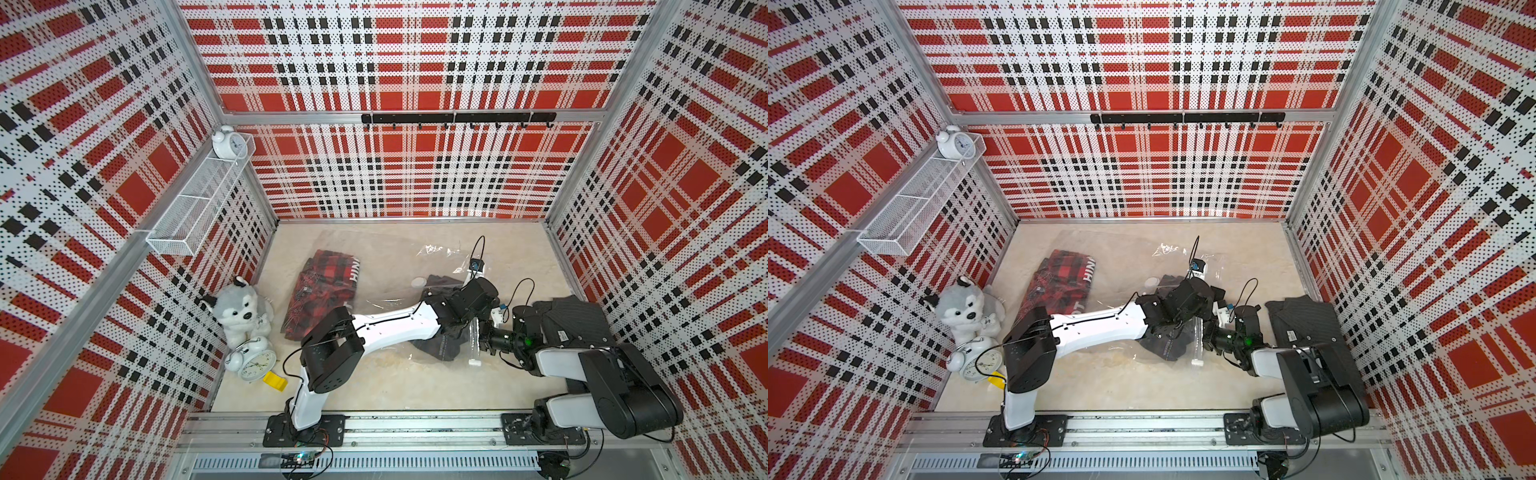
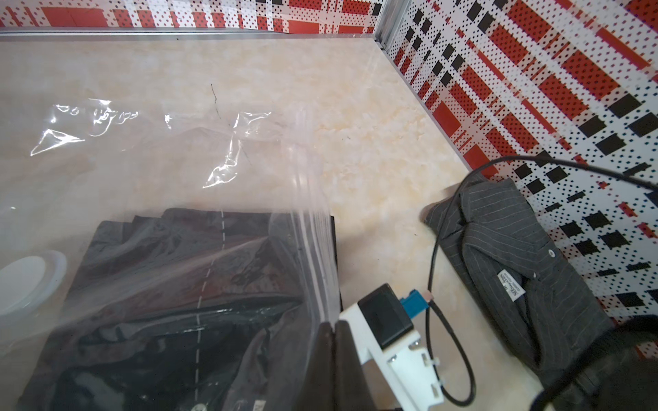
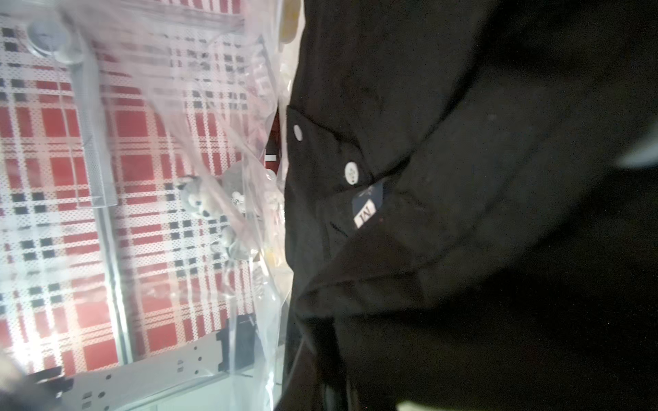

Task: Place the folded shirt into the vacuum bag
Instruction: Place the shirt in the vacuum bag.

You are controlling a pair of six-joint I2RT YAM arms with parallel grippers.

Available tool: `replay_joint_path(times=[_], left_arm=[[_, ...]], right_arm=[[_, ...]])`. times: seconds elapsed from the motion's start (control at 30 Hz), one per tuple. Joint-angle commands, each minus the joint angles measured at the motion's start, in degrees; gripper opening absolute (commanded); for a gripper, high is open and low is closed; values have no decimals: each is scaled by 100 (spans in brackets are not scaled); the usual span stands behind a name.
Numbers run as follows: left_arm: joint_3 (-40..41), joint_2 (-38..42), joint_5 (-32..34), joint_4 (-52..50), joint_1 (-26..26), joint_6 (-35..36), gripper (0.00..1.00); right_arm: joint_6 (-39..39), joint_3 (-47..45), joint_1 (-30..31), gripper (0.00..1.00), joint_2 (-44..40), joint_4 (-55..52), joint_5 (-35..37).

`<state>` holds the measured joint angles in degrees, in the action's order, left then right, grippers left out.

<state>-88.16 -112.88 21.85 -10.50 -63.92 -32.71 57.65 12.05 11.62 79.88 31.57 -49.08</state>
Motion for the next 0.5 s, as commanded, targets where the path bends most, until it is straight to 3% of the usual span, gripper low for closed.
replay_joint_path(times=[0.0, 0.07, 0.23, 0.33, 0.47], left_arm=[[222, 369, 61, 312, -59, -34, 0], [350, 451, 104, 329, -44, -43, 0], [653, 667, 94, 452, 37, -52, 0], [720, 701, 41, 503, 63, -38, 0], [697, 668, -100, 557, 64, 1, 0]], right_arm=[[-439, 50, 51, 45, 32, -249, 261], [-627, 95, 40, 59, -234, -681, 507], [-1267, 451, -108, 75, -1680, -2844, 1820], [-1550, 675, -407, 80, -2454, -3843, 2366], [-1818, 887, -888, 81, -2761, -4310, 2371]])
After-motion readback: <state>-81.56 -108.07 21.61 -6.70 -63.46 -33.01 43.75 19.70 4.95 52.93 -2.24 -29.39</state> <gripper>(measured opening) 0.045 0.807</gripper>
